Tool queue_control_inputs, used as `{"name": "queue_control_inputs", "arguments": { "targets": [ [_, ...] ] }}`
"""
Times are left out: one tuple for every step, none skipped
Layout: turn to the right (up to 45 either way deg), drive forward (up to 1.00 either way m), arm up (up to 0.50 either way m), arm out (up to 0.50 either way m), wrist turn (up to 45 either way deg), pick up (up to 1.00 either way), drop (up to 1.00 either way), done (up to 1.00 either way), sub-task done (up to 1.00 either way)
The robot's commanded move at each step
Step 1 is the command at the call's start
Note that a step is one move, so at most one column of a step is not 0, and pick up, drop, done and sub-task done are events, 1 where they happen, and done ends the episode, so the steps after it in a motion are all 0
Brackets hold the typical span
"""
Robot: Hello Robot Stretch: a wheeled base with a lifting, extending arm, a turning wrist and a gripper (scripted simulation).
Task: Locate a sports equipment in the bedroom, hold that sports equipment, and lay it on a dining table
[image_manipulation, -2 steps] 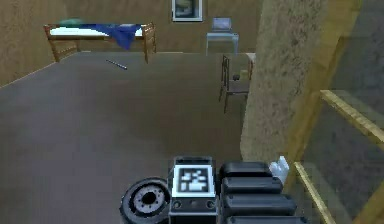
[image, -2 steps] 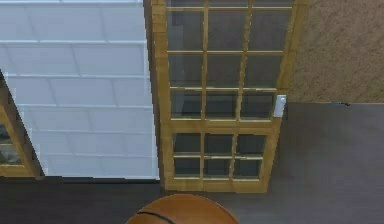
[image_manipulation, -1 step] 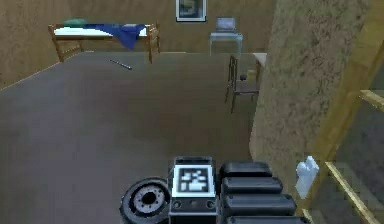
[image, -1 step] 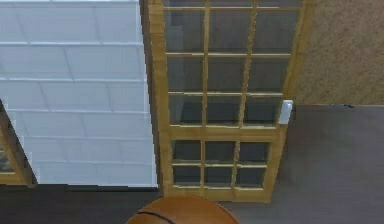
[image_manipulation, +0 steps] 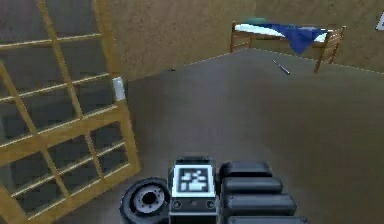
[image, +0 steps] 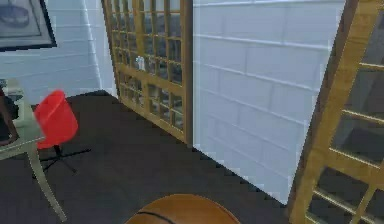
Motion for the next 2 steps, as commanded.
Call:
{"name": "queue_control_inputs", "arguments": {
  "targets": [
    [-36.0,0.00,0.00,0.00,0.0,0.00,0.00,0.00,0.00],
    [-3.0,0.00,0.00,0.00,0.0,0.00,0.00,0.00,0.00]
  ]
}}
